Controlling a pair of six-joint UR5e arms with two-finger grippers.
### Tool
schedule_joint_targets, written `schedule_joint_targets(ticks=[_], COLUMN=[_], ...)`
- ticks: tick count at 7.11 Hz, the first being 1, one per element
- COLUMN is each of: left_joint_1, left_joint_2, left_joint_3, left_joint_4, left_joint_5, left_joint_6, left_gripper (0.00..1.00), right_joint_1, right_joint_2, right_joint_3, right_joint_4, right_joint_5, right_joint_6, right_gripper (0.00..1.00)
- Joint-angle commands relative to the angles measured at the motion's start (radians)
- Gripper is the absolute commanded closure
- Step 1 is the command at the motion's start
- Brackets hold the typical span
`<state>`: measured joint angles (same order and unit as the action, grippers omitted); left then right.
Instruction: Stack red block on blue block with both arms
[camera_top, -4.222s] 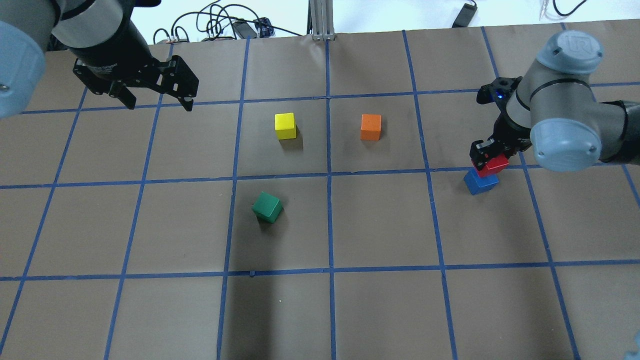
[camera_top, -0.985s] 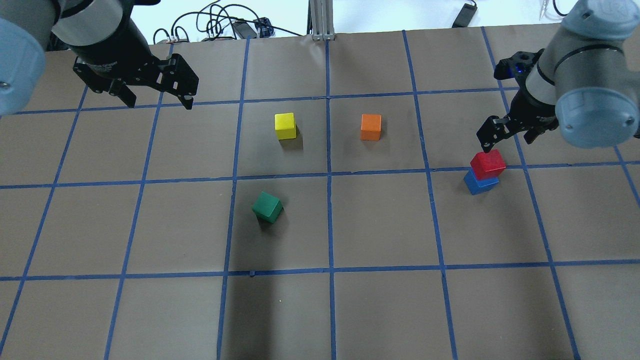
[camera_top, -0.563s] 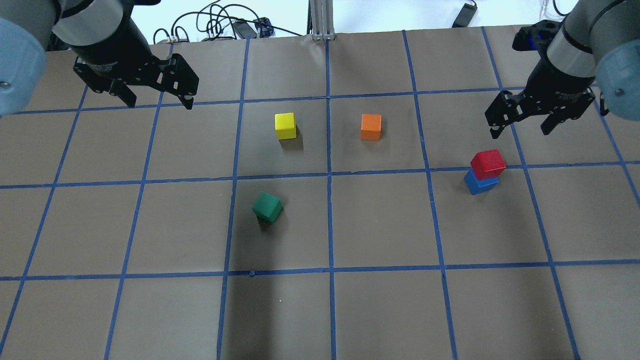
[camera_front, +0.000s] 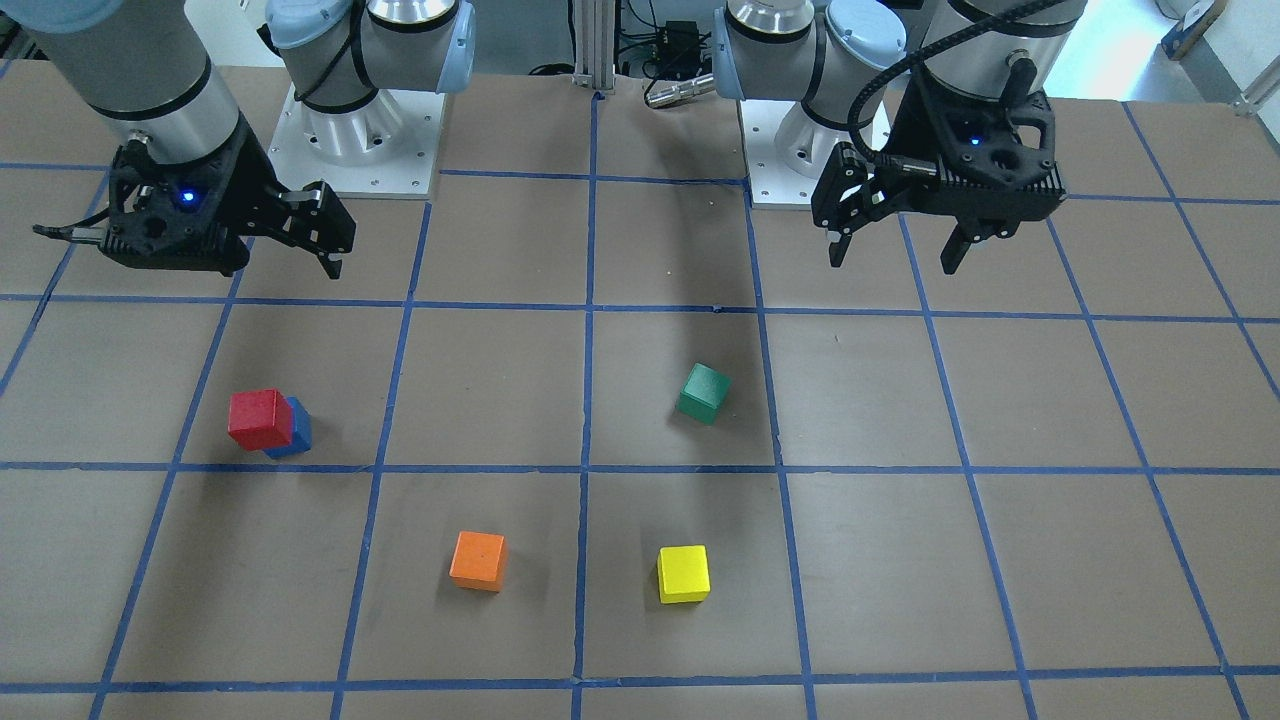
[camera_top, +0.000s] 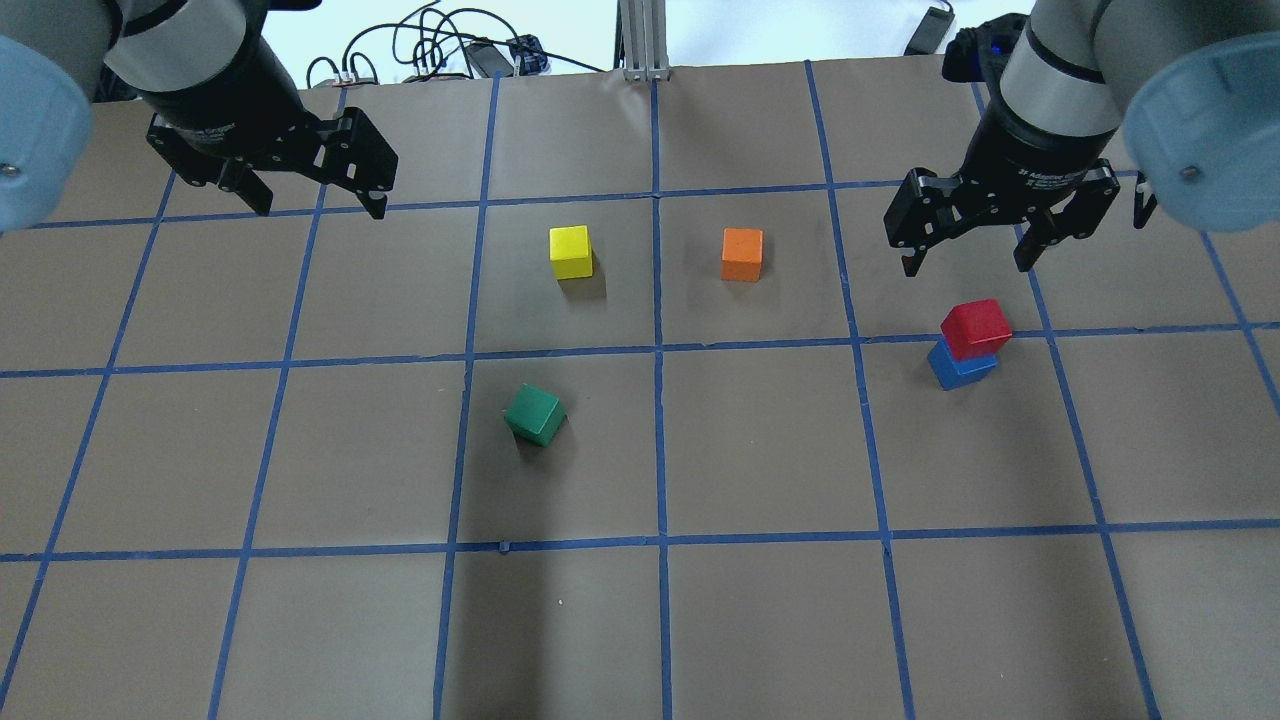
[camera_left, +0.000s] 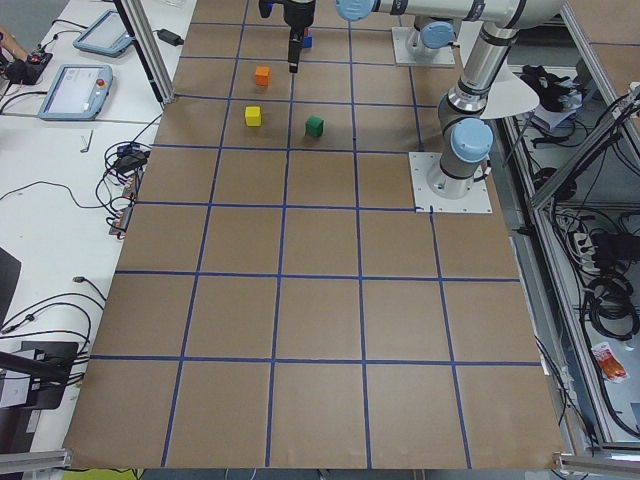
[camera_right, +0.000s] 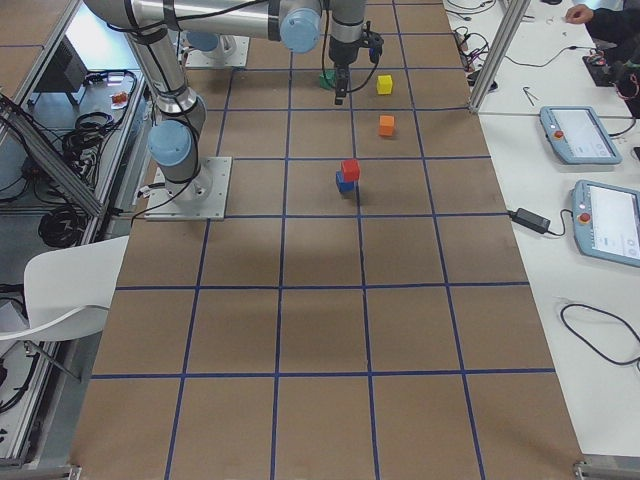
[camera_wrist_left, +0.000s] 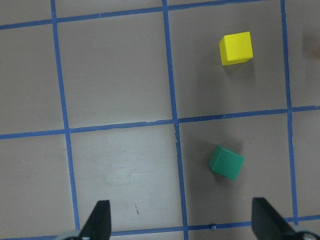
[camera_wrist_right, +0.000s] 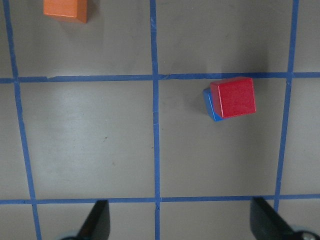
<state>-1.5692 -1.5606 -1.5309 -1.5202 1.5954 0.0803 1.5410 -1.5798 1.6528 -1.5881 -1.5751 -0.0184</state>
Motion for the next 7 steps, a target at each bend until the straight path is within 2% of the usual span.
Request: schedule_joint_targets(ticks=[1,7], left_joint_1=[0.0,0.002], left_joint_2=[-0.001,0.001], left_joint_3=[0.0,0.002], left_joint_4=[0.0,0.002], left_joint_5=[0.0,0.0], left_joint_6=[-0.001,-0.001], left_gripper=[0.0,0.0], right_joint_1=[0.045,0.044], right_joint_2=[-0.015,-0.074], right_joint_3=[-0.002,0.001], right_joint_4=[0.007,0.005], right_joint_5=[0.006,0.004], right_joint_6=[0.148,0.143], right_gripper=[0.0,0.0])
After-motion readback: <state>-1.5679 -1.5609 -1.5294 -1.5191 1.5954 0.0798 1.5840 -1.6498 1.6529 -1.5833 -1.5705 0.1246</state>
